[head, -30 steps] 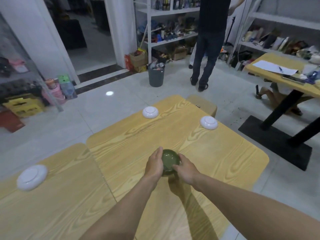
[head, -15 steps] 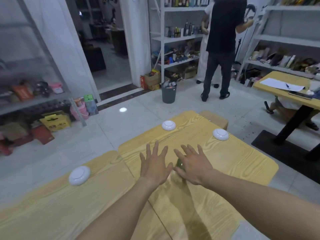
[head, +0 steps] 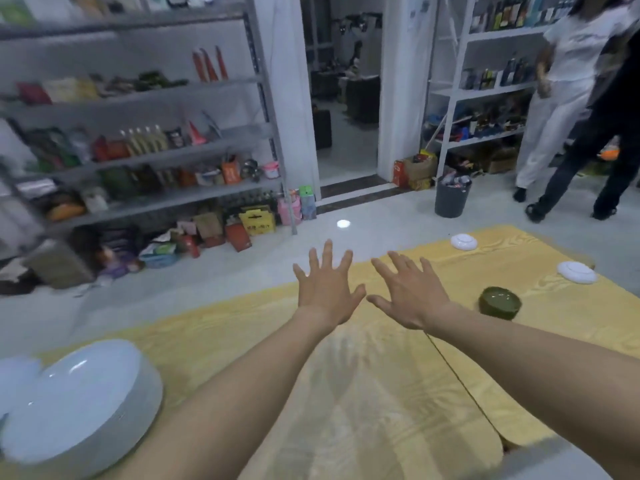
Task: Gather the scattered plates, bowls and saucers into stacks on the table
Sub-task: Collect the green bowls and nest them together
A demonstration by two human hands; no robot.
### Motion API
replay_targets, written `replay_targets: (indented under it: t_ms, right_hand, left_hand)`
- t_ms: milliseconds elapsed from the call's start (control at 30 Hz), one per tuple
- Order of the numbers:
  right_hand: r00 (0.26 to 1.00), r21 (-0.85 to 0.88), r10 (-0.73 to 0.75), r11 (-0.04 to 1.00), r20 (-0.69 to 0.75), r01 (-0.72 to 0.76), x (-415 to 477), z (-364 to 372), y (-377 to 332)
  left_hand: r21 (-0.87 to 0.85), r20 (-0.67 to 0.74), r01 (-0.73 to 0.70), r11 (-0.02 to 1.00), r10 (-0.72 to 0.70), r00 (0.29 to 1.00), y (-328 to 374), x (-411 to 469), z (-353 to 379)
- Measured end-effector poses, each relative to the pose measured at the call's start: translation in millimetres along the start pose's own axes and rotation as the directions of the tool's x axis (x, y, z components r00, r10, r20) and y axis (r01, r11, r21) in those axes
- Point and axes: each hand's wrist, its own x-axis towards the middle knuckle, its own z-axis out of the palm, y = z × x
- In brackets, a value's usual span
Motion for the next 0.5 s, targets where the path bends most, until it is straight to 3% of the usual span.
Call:
replay_targets:
  t_ms: [300, 400, 500]
  right_hand:
    - [0.953, 0.142, -0.300, 0.943, -0.028, 0.301, -39.5, -10.0, -145.6]
    - [0.958, 0.299, -0.285, 0.918, 0.036, 0.261, -59.4, 2.4, -188.0]
    - [0.967, 0.507, -0.200, 0.857, 0.159, 0.095, -78.6, 15.1, -225.9]
  left_hand:
    - [0.020, -0.071, 0.372, 0.928, -0.369, 0.927, -105.3, -141.4, -30.4]
    - [-0.068, -0.037, 0.493, 0.867, -0.496, 0.867, -124.8, -190.7, -20.8]
    - [-0.207, 0.032, 0.640, 0.740, -0.649, 0.760, -145.3, -236.1, -6.5]
